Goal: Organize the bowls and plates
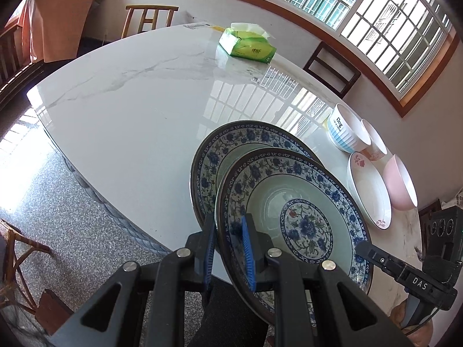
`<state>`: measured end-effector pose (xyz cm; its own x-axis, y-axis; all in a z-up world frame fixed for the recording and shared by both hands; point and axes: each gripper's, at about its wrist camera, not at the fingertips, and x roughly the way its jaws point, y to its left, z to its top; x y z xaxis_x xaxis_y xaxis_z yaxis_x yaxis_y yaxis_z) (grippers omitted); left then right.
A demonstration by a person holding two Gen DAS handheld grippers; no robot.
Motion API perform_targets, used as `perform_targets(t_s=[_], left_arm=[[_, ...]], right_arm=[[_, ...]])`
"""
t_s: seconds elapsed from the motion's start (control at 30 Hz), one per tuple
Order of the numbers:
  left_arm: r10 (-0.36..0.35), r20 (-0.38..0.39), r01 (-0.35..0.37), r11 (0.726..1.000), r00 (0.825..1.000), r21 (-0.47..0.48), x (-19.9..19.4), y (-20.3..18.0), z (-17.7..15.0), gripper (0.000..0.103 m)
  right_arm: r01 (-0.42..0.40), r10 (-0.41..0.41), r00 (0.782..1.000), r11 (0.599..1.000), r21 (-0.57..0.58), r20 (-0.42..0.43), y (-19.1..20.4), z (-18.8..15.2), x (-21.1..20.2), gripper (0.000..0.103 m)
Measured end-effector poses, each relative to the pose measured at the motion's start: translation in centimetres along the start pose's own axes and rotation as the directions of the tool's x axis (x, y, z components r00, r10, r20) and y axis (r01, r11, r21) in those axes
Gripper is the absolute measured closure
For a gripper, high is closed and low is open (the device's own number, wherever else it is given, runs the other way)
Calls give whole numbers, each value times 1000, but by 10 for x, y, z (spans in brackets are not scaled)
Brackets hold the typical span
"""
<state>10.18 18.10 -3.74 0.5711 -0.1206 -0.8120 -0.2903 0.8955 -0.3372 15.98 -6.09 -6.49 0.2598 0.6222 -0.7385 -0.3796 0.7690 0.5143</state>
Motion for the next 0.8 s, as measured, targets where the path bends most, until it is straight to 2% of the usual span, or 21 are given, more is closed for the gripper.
perform_targets(t_s=[0.8], left_arm=[[23, -2, -23, 1000, 1000, -16, 20, 16, 21, 84]], right_arm=[[29, -29, 999, 1000, 2, -17, 10, 1, 5, 86]])
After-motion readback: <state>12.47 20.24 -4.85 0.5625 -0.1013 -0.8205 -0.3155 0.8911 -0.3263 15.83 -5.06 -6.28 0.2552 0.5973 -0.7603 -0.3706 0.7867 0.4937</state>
